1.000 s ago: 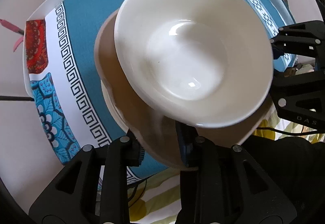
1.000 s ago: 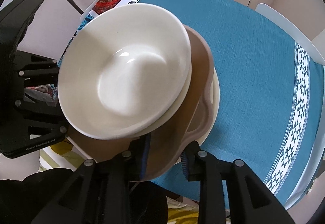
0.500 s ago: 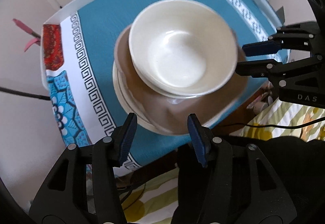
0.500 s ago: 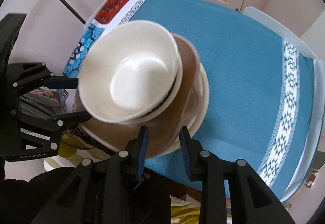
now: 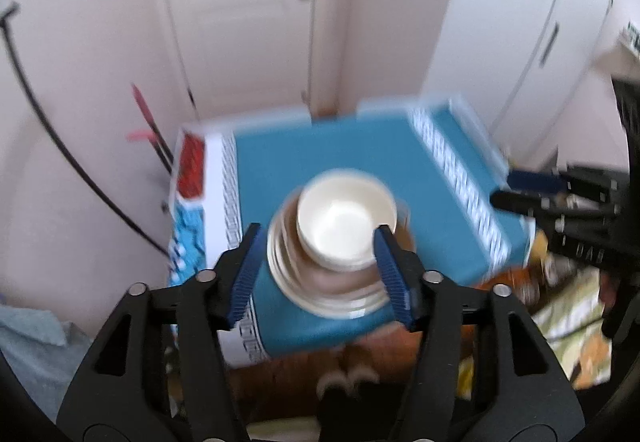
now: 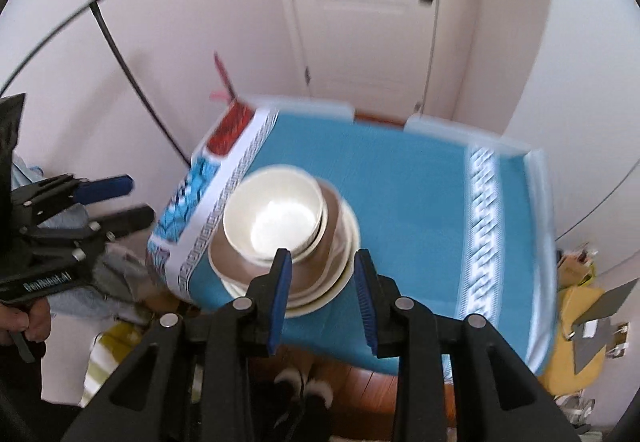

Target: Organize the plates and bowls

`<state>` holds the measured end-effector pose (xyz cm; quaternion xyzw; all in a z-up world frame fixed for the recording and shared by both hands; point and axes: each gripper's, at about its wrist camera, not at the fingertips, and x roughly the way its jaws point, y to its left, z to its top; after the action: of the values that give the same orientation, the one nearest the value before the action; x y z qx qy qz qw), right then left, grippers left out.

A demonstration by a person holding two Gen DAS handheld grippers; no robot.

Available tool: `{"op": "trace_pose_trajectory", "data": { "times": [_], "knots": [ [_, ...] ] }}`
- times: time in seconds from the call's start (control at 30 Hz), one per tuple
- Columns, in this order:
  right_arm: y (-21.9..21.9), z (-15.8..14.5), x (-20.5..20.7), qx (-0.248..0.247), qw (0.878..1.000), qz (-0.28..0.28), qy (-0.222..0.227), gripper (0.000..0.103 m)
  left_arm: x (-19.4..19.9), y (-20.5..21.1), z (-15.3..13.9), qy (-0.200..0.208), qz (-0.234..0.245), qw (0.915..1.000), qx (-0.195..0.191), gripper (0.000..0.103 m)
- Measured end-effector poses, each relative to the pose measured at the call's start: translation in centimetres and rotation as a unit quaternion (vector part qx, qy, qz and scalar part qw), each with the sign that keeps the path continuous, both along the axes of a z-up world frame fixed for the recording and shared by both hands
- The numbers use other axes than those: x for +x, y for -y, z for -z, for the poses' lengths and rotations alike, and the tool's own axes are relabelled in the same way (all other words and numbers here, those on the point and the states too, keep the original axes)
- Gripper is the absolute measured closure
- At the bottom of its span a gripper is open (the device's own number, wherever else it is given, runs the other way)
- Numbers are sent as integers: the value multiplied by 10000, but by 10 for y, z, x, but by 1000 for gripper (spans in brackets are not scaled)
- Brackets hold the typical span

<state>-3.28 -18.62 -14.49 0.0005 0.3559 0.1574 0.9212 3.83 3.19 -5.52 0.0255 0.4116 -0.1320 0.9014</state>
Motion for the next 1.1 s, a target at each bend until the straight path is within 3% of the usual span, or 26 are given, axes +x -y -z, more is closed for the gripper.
{"op": "trace_pose_trajectory", "data": {
  "times": [0.03, 0.17, 0.23, 0.3, 0.43, 0.63, 1.1],
  "knots": [
    [2, -6, -8, 5, 9998, 79, 164, 59, -7, 0, -9, 204, -68, 9998, -23, 33],
    [12, -32, -42, 186, 9948, 447, 897, 38, -38, 2, -43, 1116, -310, 9932, -103, 0],
    [18, -40, -56, 281, 9892, 716, 1249, 10, -52, 3, -54, 1522, -492, 9871, -105, 0],
    [24, -47, -71, 361, 9811, 1031, 1598, 2, -65, 3, -61, 1770, -737, 9814, -129, 0],
    [29, -55, -97, 291, 9665, 1497, 2064, 1, -80, 3, -66, 2028, -911, 9749, -145, 0],
    [32, -59, -116, 332, 9600, 1585, 2283, 1, -109, 5, -74, 2491, -931, 9639, -109, 0],
    [24, -66, -141, 283, 9526, 1693, 2512, 1, -122, 6, -80, 2586, -918, 9616, -52, 0]
  ]
}}
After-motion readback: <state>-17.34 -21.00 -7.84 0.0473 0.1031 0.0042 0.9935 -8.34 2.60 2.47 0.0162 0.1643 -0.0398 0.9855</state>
